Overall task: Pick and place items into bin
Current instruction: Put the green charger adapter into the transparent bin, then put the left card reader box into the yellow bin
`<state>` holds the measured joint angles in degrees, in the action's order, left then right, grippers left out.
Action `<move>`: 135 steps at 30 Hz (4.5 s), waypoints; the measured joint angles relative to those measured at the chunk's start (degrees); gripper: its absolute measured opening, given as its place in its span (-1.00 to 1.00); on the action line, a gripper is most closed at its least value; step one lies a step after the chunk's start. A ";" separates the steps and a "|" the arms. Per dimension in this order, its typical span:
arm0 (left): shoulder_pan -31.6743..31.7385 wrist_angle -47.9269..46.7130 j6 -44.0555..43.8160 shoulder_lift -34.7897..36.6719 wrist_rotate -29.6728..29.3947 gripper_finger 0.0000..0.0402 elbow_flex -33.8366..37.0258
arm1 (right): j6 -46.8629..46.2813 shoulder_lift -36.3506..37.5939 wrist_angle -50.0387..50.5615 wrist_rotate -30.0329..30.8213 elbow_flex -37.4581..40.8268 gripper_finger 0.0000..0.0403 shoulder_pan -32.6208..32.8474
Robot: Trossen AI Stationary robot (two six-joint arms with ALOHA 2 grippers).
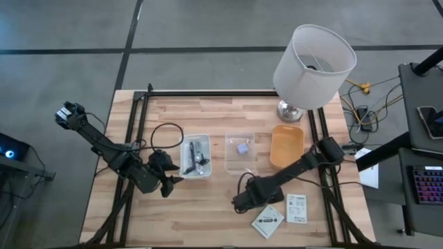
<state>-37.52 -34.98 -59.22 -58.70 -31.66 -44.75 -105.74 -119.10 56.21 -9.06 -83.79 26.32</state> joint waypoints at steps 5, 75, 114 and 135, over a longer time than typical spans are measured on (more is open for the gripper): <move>0.00 0.00 0.00 0.00 0.00 0.11 0.02 | 1.23 0.10 0.02 -0.24 0.00 0.13 -0.01; 4.82 18.11 9.87 -6.04 14.61 0.05 -0.49 | -3.46 12.26 15.57 21.63 -6.61 0.29 23.89; 23.19 45.09 24.51 -57.33 46.60 -1.00 -31.13 | -22.79 3.34 -9.38 15.17 5.50 -0.95 33.41; 22.05 38.10 33.55 -57.46 38.95 -1.00 -30.95 | -13.92 3.62 -12.92 25.84 8.15 -0.70 24.13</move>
<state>-15.46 3.12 -25.67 -116.16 7.29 -75.70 -119.65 -115.48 43.29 16.78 -75.64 50.45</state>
